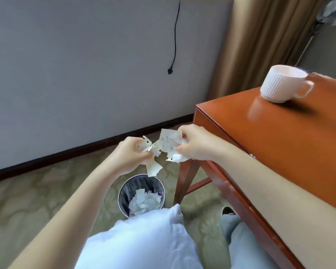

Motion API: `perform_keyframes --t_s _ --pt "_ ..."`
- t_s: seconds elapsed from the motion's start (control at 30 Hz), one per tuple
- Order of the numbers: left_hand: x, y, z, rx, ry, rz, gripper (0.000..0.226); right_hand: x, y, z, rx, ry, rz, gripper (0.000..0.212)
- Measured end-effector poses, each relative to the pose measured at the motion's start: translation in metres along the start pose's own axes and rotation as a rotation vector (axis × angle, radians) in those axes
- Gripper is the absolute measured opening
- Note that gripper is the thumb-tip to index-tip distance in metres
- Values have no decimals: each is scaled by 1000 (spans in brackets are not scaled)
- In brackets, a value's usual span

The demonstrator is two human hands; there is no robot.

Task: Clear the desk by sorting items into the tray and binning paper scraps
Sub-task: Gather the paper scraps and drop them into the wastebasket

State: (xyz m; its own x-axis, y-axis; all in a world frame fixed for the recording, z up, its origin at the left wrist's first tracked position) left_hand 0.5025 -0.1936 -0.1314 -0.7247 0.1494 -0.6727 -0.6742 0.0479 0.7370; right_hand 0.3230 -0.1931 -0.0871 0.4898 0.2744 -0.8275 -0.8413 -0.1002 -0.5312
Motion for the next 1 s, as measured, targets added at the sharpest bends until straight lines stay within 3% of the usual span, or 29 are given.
perform_keyframes --t_s 0.17,0.3,0.5,0.7,0.83,0.9,1.0 --pt "18 -82 -16 -204 -39 72 35 66 1 -51 74 -101 -7 31" --pt "44 -136 -25 -336 -43 152 27 118 21 -82 169 -174 -70 31" --pt "94 -205 -43 -532 -32 377 32 180 60 -111 279 -294 -94 32" --pt "133 -250 -53 -661 -11 438 19 236 99 -132 396 -294 -220 12" --pt "154 -283 -61 -782 5 437 41 277 120 -145 491 -266 -303 5" --pt "162 -293 -65 -797 28 425 28 293 127 -152 530 -255 -282 24" --pt "169 -302 -71 -821 71 381 16 310 134 -164 589 -239 -298 31"
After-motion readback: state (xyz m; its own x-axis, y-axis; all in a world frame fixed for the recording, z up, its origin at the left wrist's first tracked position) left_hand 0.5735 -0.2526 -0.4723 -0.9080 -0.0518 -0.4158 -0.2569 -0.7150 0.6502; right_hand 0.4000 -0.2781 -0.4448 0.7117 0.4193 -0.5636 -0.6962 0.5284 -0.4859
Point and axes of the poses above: each hand's wrist, its own z-axis away from the middle knuckle, its own x-axis out of the palm, y = z × x, the point moved 3 cm from there along -z, towards the middle knuckle
